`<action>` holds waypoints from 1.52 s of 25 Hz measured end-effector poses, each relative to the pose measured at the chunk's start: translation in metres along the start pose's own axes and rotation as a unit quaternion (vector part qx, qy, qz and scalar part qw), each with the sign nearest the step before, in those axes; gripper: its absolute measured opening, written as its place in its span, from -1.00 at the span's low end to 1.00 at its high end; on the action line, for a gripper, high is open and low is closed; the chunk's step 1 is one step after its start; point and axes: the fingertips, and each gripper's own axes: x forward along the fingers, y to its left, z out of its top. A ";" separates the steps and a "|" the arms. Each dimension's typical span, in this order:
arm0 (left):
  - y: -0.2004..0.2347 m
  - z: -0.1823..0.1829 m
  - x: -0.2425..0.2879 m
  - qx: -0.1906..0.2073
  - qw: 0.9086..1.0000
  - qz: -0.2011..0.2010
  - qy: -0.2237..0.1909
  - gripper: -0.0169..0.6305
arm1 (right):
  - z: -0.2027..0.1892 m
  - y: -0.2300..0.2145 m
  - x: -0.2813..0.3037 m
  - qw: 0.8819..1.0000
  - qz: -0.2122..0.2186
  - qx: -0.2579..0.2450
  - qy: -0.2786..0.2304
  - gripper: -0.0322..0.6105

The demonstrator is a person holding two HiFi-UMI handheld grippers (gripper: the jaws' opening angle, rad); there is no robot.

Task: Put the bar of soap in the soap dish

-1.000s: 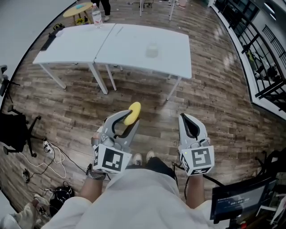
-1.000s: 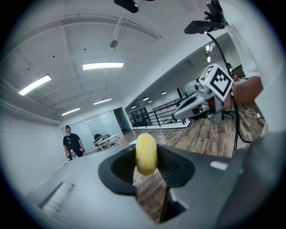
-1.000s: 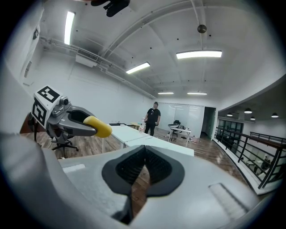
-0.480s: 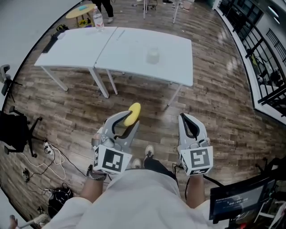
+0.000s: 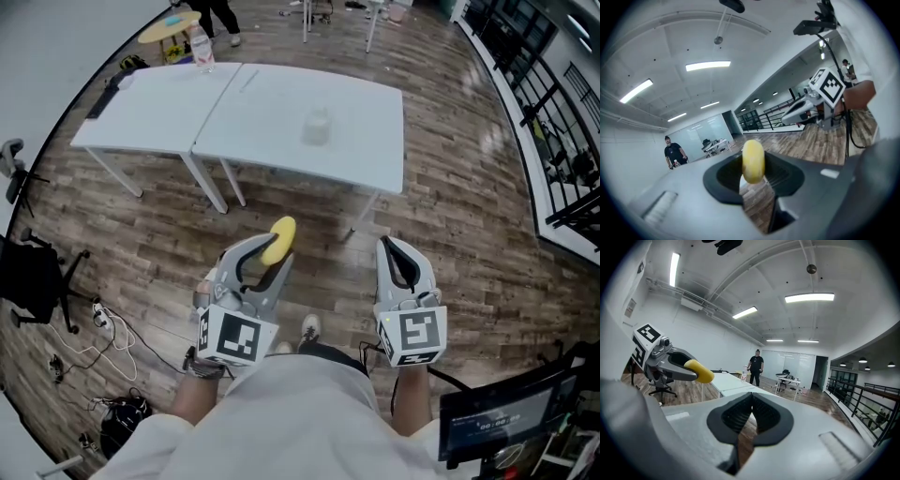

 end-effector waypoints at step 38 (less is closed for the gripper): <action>0.012 0.005 0.061 -0.004 1.000 0.022 0.021 -0.54 | -0.021 -0.061 0.047 0.999 0.023 0.045 0.017 -0.89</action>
